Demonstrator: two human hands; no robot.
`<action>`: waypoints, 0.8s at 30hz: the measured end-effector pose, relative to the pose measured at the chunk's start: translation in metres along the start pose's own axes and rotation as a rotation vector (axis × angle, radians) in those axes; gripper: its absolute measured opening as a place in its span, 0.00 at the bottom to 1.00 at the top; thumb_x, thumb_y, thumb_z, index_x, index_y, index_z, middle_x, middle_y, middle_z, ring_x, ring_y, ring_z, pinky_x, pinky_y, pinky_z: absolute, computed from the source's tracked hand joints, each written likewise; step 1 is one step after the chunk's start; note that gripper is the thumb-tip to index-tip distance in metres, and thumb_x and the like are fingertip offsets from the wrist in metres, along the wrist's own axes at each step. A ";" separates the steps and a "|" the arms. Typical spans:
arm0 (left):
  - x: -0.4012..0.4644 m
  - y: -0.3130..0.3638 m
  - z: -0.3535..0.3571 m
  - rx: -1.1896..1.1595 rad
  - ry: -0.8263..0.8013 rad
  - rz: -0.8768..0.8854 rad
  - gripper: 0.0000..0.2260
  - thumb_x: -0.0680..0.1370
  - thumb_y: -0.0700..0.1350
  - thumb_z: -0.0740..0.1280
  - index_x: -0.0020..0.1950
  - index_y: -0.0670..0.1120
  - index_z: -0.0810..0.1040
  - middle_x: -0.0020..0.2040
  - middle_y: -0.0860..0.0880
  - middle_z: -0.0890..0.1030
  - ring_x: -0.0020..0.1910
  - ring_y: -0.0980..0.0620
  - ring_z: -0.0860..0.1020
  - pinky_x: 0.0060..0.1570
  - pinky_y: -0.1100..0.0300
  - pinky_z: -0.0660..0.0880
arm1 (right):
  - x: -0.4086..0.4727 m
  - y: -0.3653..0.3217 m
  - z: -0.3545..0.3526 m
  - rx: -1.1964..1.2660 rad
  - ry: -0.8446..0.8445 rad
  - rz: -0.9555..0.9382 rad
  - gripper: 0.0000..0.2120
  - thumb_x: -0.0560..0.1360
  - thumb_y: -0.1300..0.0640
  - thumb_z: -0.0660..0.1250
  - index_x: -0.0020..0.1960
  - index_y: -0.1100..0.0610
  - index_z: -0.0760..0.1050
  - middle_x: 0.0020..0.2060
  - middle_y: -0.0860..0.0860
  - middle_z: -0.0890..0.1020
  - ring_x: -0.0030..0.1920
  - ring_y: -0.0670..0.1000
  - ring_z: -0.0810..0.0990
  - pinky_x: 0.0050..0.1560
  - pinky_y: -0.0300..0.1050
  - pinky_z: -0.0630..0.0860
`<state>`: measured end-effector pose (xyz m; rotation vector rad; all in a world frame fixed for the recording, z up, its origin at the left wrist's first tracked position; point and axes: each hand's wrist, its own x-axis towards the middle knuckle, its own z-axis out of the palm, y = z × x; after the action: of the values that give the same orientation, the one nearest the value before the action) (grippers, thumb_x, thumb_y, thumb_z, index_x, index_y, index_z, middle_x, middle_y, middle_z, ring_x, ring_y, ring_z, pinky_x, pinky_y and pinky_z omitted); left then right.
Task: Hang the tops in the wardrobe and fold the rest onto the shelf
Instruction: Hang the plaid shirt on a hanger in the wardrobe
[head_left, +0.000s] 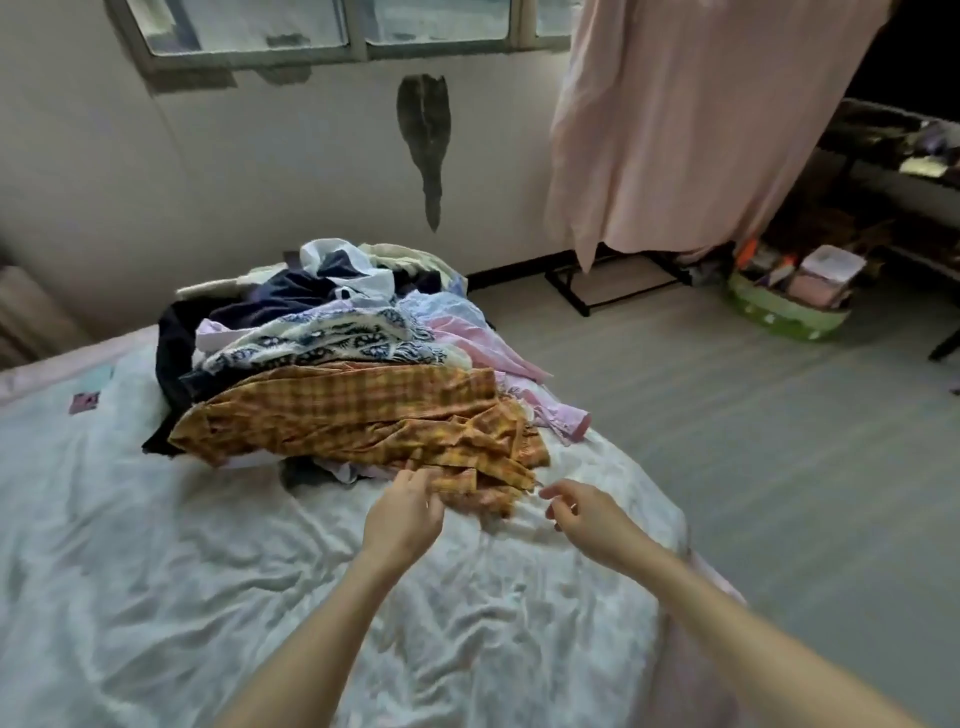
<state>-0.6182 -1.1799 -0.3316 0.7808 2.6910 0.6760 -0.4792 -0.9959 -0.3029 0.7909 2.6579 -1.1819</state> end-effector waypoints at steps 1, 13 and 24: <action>0.015 -0.014 -0.001 -0.005 0.002 -0.035 0.15 0.80 0.44 0.58 0.66 0.48 0.72 0.65 0.48 0.73 0.62 0.49 0.72 0.58 0.53 0.72 | 0.023 -0.005 0.007 -0.020 -0.018 -0.017 0.15 0.80 0.57 0.55 0.63 0.54 0.73 0.56 0.52 0.79 0.53 0.49 0.77 0.50 0.39 0.71; 0.220 -0.121 -0.009 0.359 0.041 -0.247 0.28 0.80 0.45 0.57 0.78 0.50 0.49 0.78 0.48 0.48 0.76 0.44 0.48 0.68 0.47 0.62 | 0.283 -0.052 0.064 -0.115 -0.081 -0.228 0.17 0.81 0.58 0.54 0.69 0.55 0.67 0.63 0.51 0.75 0.57 0.48 0.75 0.52 0.38 0.72; 0.296 -0.177 0.029 0.700 0.031 -0.337 0.16 0.78 0.44 0.59 0.66 0.49 0.70 0.64 0.51 0.73 0.67 0.46 0.65 0.71 0.41 0.53 | 0.353 -0.007 0.109 0.037 -0.129 -0.144 0.17 0.80 0.59 0.54 0.69 0.55 0.67 0.63 0.51 0.74 0.61 0.47 0.73 0.58 0.38 0.70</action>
<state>-0.9280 -1.1370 -0.4789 0.4174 2.9868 -0.3583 -0.7945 -0.9335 -0.4843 0.5159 2.6310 -1.2726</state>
